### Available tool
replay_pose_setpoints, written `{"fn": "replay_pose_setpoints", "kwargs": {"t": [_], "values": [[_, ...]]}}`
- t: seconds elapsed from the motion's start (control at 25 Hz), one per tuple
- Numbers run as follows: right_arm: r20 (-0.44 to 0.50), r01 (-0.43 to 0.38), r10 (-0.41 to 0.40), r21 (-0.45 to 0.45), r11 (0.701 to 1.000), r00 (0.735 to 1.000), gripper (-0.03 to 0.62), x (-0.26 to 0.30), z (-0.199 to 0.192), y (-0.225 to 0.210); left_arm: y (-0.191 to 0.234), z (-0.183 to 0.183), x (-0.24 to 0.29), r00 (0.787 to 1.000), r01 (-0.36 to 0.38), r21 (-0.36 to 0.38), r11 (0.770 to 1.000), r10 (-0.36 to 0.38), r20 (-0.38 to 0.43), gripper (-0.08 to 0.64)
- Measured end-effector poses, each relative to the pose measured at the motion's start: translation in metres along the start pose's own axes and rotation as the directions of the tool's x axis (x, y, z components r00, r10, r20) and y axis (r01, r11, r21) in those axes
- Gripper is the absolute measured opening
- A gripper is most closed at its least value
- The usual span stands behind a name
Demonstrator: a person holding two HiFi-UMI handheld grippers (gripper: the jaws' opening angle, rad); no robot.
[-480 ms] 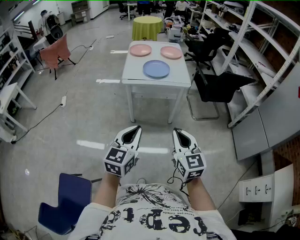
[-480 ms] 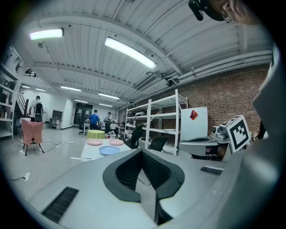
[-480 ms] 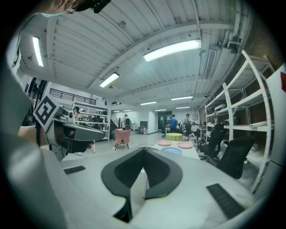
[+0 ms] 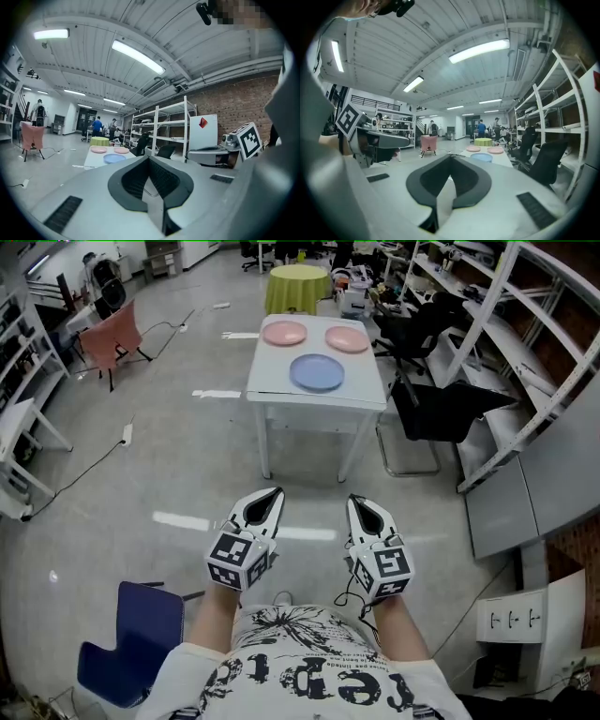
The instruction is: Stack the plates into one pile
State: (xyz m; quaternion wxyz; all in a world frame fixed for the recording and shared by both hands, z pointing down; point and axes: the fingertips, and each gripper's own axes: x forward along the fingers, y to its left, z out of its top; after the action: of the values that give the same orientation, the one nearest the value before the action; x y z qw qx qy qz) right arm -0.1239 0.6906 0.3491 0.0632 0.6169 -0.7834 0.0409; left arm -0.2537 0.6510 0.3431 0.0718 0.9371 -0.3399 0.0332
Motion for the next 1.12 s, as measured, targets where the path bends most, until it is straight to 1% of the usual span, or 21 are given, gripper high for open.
{"fn": "replay_pose_setpoints", "kwargs": {"t": [0.24, 0.44, 0.68, 0.88, 1.0, 1.12], "values": [[-0.022, 0.020, -0.020, 0.007, 1.000, 1.000, 0.006, 0.024, -0.011, 0.004, 0.025, -0.013, 0.005, 1.000, -0.004, -0.022, 1.000, 0.004, -0.024, 0.002], [-0.025, 0.014, -0.013, 0.039, 0.999, 1.000, 0.006, 0.053, -0.018, 0.015, 0.057, -0.022, 0.009, 0.999, -0.002, -0.030, 1.000, 0.001, -0.039, 0.002], [-0.034, 0.021, -0.019, 0.038, 0.999, 0.999, 0.006, 0.089, -0.013, 0.032, 0.091, -0.023, 0.018, 0.998, 0.031, -0.043, 0.999, -0.033, -0.048, 0.002], [-0.046, 0.035, -0.034, 0.036, 0.999, 0.998, 0.006, 0.109, -0.014, 0.018, 0.107, -0.022, 0.041, 0.998, 0.038, -0.051, 0.998, -0.041, -0.053, 0.002], [-0.049, 0.033, -0.031, 0.045, 0.998, 0.998, 0.006, 0.126, -0.018, 0.000, 0.117, -0.024, 0.064, 0.998, 0.025, -0.057, 0.998, -0.028, -0.056, 0.002], [-0.050, 0.019, -0.016, 0.052, 0.998, 0.999, 0.006, 0.149, -0.025, -0.022, 0.126, -0.030, 0.094, 0.997, 0.020, -0.050, 0.999, -0.023, -0.075, 0.002]]}}
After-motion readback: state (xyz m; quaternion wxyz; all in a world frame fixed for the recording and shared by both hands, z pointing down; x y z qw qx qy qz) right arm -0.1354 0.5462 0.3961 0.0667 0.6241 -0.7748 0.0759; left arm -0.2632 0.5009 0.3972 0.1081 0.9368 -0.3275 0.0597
